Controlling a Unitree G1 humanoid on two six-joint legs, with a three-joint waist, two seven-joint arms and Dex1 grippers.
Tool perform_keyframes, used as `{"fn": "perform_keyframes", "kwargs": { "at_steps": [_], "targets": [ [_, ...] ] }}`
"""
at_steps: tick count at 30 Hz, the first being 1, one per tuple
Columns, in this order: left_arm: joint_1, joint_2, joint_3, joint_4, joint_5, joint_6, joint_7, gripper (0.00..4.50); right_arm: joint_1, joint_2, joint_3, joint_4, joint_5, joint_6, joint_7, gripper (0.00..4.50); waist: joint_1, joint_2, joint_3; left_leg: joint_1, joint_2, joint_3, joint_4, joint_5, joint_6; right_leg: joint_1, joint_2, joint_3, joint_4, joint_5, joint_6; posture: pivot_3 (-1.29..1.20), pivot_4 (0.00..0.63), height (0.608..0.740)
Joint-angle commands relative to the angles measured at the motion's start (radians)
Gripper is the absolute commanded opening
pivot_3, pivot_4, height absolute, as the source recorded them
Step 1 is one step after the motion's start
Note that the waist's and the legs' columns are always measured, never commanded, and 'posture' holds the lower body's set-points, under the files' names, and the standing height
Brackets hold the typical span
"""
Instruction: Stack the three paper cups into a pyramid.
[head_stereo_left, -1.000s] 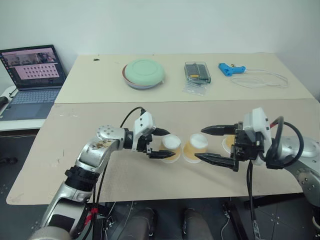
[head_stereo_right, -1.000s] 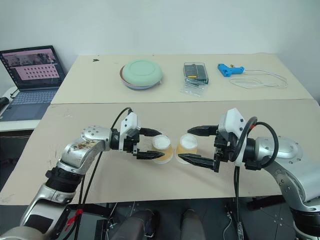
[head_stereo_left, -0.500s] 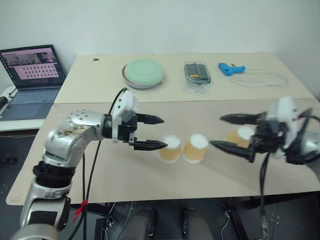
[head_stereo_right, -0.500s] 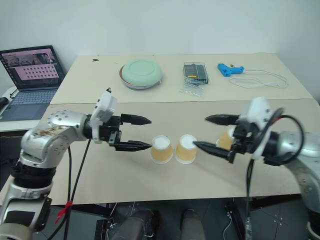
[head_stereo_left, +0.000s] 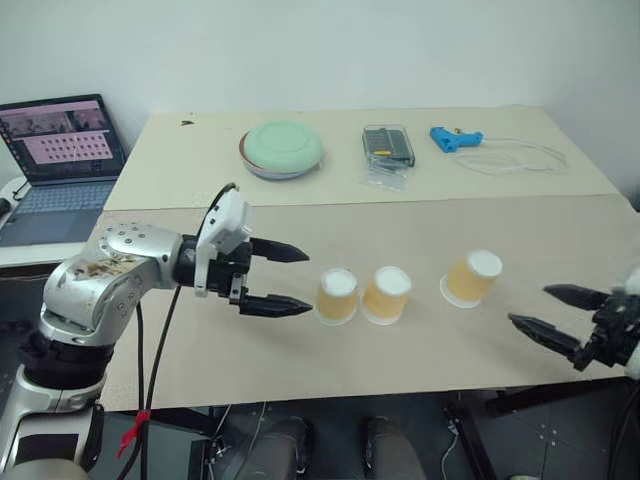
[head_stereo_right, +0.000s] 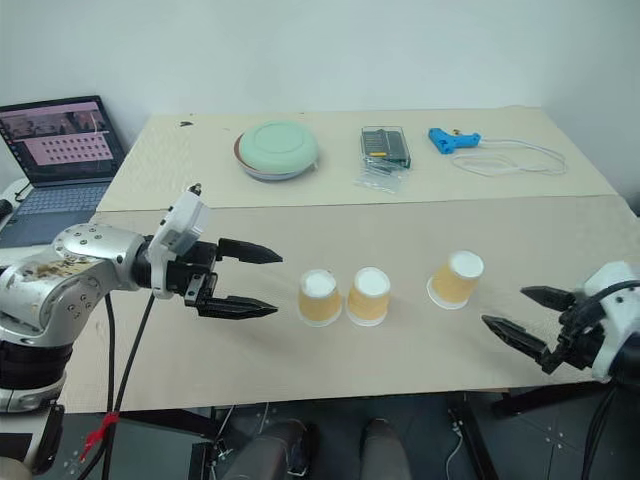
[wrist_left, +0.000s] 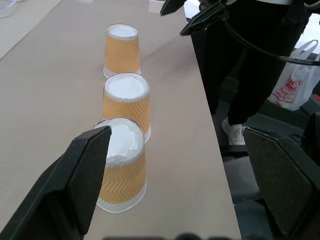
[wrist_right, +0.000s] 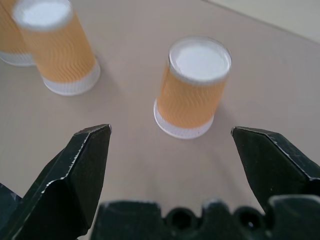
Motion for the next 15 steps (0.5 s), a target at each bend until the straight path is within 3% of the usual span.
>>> {"fn": "perform_keyframes", "kwargs": {
  "at_steps": [1, 5, 15],
  "targets": [
    [-0.023, 0.015, 0.024, -0.029, -0.021, 0.0, 0.008, 4.47, -0.079, 0.038, 0.084, 0.044, -0.048, -0.065, -0.054, 4.5, -0.005, 0.0, 0.0, 0.0, 0.0, 0.0, 0.0, 0.0, 0.0, 0.0, 0.0, 0.0, 0.0, 0.0, 0.0, 0.0, 0.15, 0.733],
    [-0.019, 0.02, 0.024, -0.04, -0.025, -0.003, 0.016, 4.47, -0.191, 0.078, 0.199, 0.144, -0.136, -0.108, -0.131, 4.5, -0.007, 0.0, 0.0, 0.0, 0.0, 0.0, 0.0, 0.0, -0.001, 0.0, 0.001, 0.0, 0.0, 0.0, 0.0, 0.0, 0.15, 0.733],
    [-0.005, 0.029, 0.034, -0.06, -0.028, -0.004, 0.053, 4.47, -0.362, 0.121, 0.271, 0.241, -0.166, -0.133, -0.196, 4.5, 0.003, 0.001, 0.001, 0.0, 0.0, -0.001, -0.001, 0.001, -0.001, -0.001, 0.005, 0.0, 0.0, 0.001, -0.001, 0.0, 0.15, 0.733]
  ]
}}
